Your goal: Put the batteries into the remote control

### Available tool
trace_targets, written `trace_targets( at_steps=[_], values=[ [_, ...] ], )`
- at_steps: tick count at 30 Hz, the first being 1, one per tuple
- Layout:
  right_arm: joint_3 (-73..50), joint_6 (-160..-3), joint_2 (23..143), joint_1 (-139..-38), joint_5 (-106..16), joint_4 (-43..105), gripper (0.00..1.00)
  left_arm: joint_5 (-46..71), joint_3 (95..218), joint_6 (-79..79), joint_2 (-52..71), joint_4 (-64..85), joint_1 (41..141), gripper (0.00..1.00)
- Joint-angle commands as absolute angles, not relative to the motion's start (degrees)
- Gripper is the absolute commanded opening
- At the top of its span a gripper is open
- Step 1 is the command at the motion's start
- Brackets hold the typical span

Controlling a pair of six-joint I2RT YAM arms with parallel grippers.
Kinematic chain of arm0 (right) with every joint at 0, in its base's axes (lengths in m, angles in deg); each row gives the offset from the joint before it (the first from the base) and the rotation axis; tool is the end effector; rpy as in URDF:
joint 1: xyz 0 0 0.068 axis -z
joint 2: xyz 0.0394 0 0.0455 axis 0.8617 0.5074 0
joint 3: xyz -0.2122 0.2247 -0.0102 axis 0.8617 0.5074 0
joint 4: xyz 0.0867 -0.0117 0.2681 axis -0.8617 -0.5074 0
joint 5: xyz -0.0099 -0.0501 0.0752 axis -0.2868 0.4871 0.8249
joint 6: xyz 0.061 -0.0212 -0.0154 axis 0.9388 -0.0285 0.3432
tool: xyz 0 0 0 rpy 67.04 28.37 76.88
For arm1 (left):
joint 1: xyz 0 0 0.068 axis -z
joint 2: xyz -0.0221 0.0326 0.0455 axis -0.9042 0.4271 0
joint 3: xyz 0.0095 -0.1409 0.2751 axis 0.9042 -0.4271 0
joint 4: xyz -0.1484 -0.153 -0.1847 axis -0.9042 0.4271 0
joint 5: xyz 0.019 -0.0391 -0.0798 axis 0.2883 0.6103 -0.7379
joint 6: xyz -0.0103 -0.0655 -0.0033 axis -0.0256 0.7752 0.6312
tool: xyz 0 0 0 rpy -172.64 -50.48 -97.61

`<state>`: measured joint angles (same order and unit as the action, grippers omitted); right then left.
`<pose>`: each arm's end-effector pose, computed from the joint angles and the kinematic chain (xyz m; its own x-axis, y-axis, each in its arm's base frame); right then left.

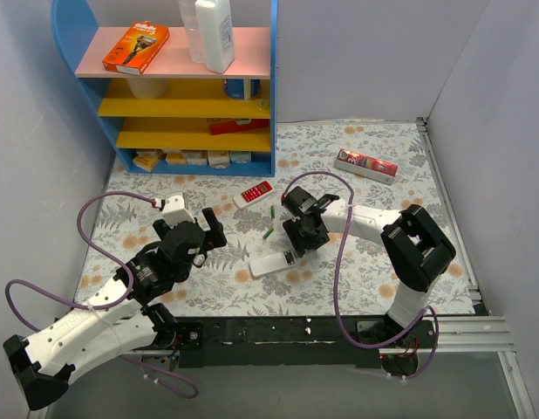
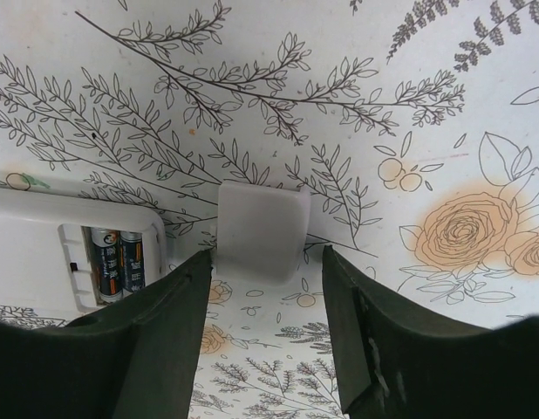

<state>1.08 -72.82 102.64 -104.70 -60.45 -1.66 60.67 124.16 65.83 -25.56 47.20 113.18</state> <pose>0.2621 0.2536 0.1744 -0.8202 -0.4535 -0.3487 -0.4711 0.8813 -0.0379 0.1255 -0.0906 0.3006 -0.3013 -0.7902 -0.5336 -0.3240 0.6112 -0.7221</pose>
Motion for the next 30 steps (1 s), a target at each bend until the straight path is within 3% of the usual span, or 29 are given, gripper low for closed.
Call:
trace_targets(
  at_steps=[1,13,30],
  values=[
    [1.1,-71.6,104.3,-105.1,-63.9,-2.2,0.59,61.6,123.6,65.2,-26.0,47.5,112.5,0.98],
    [0.7,-71.4,100.6,-105.1,-63.2,-2.9,0.4,60.6,123.5,65.1,-25.9,47.1,111.8,0.98],
    [-1.9,-65.6,96.6,-106.2,-56.8,-5.6,0.39,59.8,123.5,65.2,-25.9,46.8,110.9,0.98]
  ],
)
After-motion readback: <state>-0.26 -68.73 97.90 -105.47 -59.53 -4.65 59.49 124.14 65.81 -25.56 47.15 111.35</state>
